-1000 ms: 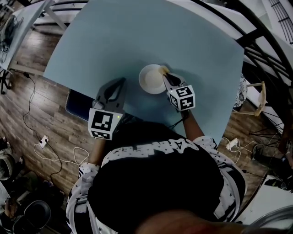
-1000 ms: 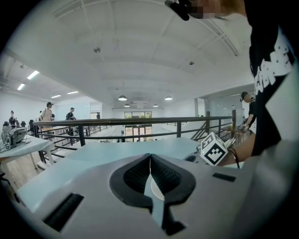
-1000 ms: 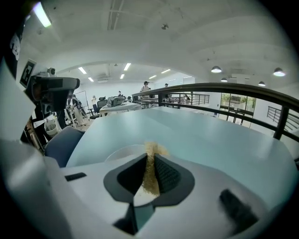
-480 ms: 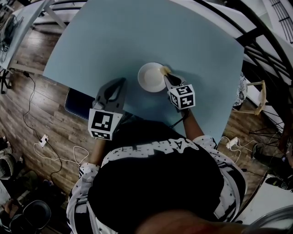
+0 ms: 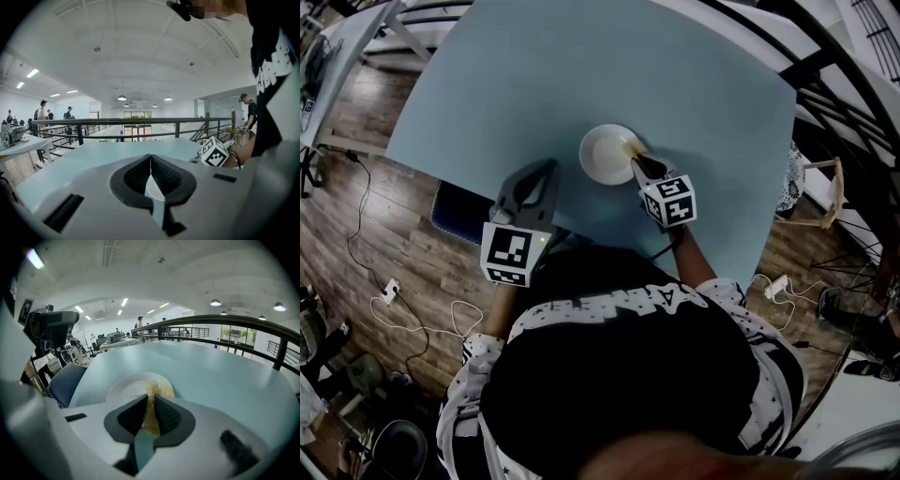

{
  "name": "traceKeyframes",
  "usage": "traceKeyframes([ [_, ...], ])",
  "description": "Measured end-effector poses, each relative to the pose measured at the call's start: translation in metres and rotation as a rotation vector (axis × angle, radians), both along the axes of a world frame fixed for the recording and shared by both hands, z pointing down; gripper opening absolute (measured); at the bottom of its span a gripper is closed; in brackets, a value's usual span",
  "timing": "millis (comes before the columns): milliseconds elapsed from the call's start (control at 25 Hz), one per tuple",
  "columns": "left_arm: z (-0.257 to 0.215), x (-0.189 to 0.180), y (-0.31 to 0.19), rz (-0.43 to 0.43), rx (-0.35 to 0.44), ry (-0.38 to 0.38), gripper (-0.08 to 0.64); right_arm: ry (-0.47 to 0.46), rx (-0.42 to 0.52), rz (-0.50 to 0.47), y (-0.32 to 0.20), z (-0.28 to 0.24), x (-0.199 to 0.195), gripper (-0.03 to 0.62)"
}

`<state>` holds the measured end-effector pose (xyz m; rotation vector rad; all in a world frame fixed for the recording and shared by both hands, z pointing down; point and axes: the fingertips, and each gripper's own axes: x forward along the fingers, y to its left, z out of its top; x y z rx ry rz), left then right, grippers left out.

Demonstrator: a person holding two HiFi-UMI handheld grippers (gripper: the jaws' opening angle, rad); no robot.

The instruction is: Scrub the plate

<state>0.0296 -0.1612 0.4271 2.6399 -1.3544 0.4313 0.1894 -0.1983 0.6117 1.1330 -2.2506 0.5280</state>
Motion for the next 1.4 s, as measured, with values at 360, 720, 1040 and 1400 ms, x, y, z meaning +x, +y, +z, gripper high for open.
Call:
traceKeyframes([
  [360, 0.002, 0.006, 0.004, 0.020, -0.008, 0.006, 0.014, -0.004, -0.014, -0.023, 0.015, 0.002, -0.008, 0.052],
  [720, 0.005, 0.009, 0.007, 0.028, -0.018, 0.009, 0.014, -0.018, -0.022, -0.054, 0.028, 0.002, -0.020, 0.052],
  [1040, 0.005, 0.010, 0.009, 0.036, -0.017, 0.015, 0.014, -0.037, -0.041, -0.091, 0.042, 0.003, -0.036, 0.052],
  [1400, 0.003, 0.009, 0.010, 0.037, -0.011, 0.018, 0.014, -0.052, -0.048, -0.126, 0.049, 0.001, -0.051, 0.052],
])
